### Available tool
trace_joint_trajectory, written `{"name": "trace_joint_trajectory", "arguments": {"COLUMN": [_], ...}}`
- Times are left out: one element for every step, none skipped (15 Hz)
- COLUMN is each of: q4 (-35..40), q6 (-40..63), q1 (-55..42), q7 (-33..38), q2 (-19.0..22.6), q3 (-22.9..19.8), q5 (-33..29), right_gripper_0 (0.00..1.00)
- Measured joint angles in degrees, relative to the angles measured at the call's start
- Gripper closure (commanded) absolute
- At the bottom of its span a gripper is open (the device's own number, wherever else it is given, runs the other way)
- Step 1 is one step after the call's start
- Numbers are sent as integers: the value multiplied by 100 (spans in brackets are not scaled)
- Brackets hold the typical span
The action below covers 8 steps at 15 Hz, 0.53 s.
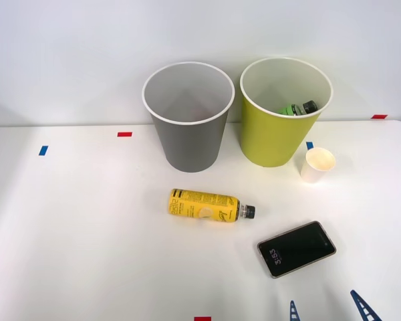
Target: Put cans in the gray bin, plastic bottles in the light green bin
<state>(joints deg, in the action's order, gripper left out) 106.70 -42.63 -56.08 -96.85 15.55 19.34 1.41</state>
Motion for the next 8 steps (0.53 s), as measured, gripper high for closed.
{"name": "trace_joint_trajectory", "arguments": {"q4": [0,0,0,0,0,0,0,0], "q6": [0,0,0,0,0,0,0,0], "q1": [0,0,0,0,0,0,0,0], "q7": [0,0,0,0,0,0,0,0], "q2": [0,0,0,0,0,0,0,0], "q3": [0,0,0,0,0,0,0,0], "q5": [0,0,0,0,0,0,0,0], "right_gripper_0": [0,0,0,0,0,0,0,0]}}
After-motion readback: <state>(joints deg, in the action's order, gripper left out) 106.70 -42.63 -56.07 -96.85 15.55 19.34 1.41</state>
